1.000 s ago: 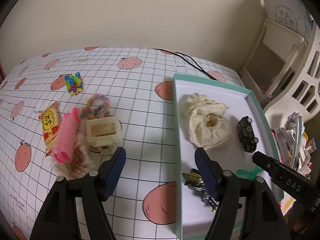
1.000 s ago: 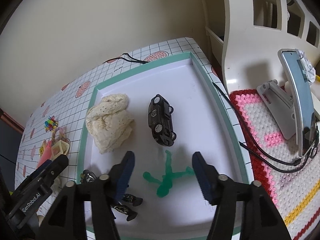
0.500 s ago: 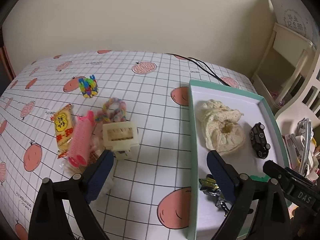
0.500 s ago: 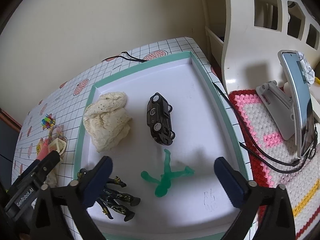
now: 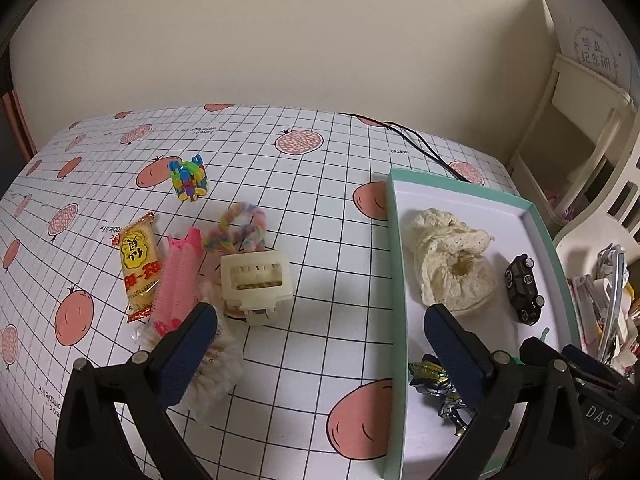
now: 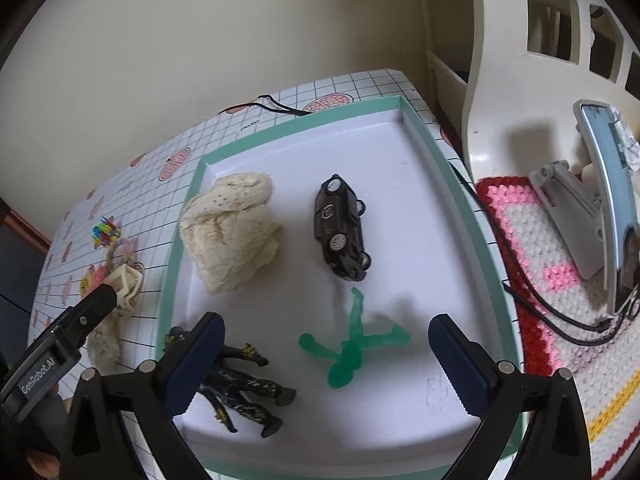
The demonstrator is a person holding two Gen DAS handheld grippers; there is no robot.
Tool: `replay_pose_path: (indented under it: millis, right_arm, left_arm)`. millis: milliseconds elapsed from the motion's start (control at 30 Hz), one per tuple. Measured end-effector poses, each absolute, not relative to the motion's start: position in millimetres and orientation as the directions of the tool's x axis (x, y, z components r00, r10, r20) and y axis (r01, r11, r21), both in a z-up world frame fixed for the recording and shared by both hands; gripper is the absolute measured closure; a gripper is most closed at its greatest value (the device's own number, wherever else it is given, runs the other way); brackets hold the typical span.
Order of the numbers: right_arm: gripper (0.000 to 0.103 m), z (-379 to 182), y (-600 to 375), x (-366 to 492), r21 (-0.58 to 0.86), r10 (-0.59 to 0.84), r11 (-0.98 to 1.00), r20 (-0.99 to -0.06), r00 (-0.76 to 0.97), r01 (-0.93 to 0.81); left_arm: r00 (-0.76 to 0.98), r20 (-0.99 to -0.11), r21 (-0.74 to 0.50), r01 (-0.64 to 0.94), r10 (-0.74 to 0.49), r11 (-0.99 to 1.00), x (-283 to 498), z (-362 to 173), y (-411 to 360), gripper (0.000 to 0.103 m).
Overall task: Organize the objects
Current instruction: 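Withdraw both open grippers up and away from the tray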
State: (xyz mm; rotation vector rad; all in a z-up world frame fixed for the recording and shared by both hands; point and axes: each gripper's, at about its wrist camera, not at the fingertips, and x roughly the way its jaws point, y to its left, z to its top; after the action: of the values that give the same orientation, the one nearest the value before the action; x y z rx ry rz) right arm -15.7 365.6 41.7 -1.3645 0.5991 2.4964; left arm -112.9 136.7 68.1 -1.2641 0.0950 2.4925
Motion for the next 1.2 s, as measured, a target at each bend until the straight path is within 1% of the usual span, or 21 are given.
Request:
replay_pose_path:
  millis: [100, 200, 333, 500, 667, 767, 967, 1100, 1200]
  right_arm:
    - [0.000, 47.3, 364.6, -15.6, 0.251, 0.007, -0.885, -0.835, -0.550, -0.392]
    - [0.000, 60.9, 360.5, -14.5, 0.241, 0.026, -0.893, -0.815, -0.579, -0.380]
    - [0.000, 80.5, 352.6, -16.1, 0.252, 0.026, -0.897, -0.790, -0.612, -0.363]
    - [0.000, 108.6, 333.9, -20.4, 0.258, 0.028, -0.910, -0.745, -0.667, -0.326]
    - [0.000, 128.5, 317.7, -28.4, 0.247, 0.036, -0.923, -0.708, -0.705, -0.295]
    - [0.000, 145.3, 306.0, -33.7, 0.249, 0.015, -0.935, -0.682, -0.731, -0.252]
    - [0.000, 182.5, 274.8, -44.7, 0.230, 0.008, -0.956, -0.593, -0.805, -0.180]
    - [0.000, 190.4, 255.2, -59.6, 0.223, -0.007, -0.963, -0.581, -0.814, -0.151]
    - [0.000, 184.1, 237.0, -78.3, 0.227, -0.035, -0.965, -0.612, -0.790, -0.133]
  left_arm:
    - [-0.550, -0.788, -0.111, -0.316, 0.277, -0.942, -114.7, 73.4, 129.1, 0.000]
    - [-0.556, -0.773, -0.160, -0.295, 0.306, -0.942, -118.7, 83.2, 116.3, 0.000]
    - [-0.581, -0.752, -0.173, -0.282, 0.311, -0.944, -123.5, 95.8, 102.8, 0.000]
    - [-0.623, -0.736, -0.159, -0.221, 0.265, -0.962, -134.2, 110.2, 73.6, 0.000]
    - [-0.645, -0.718, -0.187, -0.185, 0.262, -0.965, -149.0, 120.2, 39.8, 0.000]
    - [-0.668, -0.713, -0.162, -0.141, 0.214, -0.977, -158.2, 127.8, 20.4, 0.000]
    - [-0.719, -0.667, -0.186, -0.094, 0.196, -0.978, -169.3, 147.7, -13.5, 0.000]
    - [-0.729, -0.653, -0.206, -0.089, 0.205, -0.974, -176.8, 156.9, -27.2, 0.000]
    - [-0.715, -0.662, -0.240, -0.081, 0.224, -0.967, -184.7, 157.4, -35.5, 0.000]
